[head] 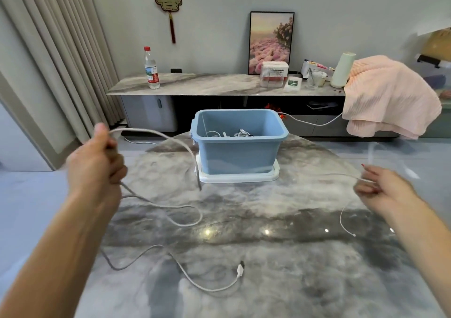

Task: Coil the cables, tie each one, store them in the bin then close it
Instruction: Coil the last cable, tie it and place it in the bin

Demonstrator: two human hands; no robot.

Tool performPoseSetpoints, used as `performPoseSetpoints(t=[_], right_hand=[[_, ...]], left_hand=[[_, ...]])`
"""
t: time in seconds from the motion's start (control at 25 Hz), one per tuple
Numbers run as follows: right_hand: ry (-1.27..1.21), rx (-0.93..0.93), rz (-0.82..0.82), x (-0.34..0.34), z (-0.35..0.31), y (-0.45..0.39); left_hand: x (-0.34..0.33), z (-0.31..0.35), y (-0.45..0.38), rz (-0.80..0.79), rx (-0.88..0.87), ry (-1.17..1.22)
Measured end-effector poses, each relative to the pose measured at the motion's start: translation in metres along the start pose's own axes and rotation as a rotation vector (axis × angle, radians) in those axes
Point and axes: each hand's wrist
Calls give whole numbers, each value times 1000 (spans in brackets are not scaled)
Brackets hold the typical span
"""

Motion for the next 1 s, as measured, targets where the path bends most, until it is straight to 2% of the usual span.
performPoseSetpoints(t=[0.04, 0.12, 0.24, 0.28, 0.36, 0.4, 0.44, 0.52, 0.56, 0.64, 0.72, 0.8, 0.88, 1.0], right_hand=[[58, -1, -78, -23, 11, 19], [168, -30, -175, -46, 38, 34], [328, -65, -201, -52, 60, 45], [433, 28, -205, -51, 61, 48], [682, 408, -239, -55, 61, 65], [696, 582, -366, -60, 62, 82], [670, 662, -540, -66, 66, 102], [646, 654, -863, -73, 82, 137], [673, 653, -958, -75, 92, 146], [758, 700, -1044, -74, 106, 157], [693, 671, -969, -73, 105, 153], [444, 522, -715, -73, 83, 140], [209, 391, -458, -70, 53, 113], [184, 299, -250, -56, 41, 77]], left_hand=[[-18, 1, 19, -79, -39, -63], [-31, -8, 34, -135, -123, -139], [-34, -20, 42, -200, -173, -251], [-35, -22, 44, -217, -178, -260], [-39, -23, 50, -271, -162, -277], [-42, -22, 56, -328, -146, -296], [-44, -22, 63, -411, -149, -328], [-51, -22, 82, -593, -166, -375], [-55, -21, 93, -679, -166, -370], [-57, -25, 105, -803, -152, -383], [-53, -30, 103, -852, -160, -487], [-44, -33, 86, -827, -210, -691], [-34, -34, 65, -709, -423, -1004], [-30, -31, 55, -565, -571, -1179]])
Point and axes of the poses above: each hand's wrist, its own y-axis away from the middle knuckle, its own x-axis out of the back of the hand, z = x × y, and after that the axes turned 8 degrees about z, right-handed
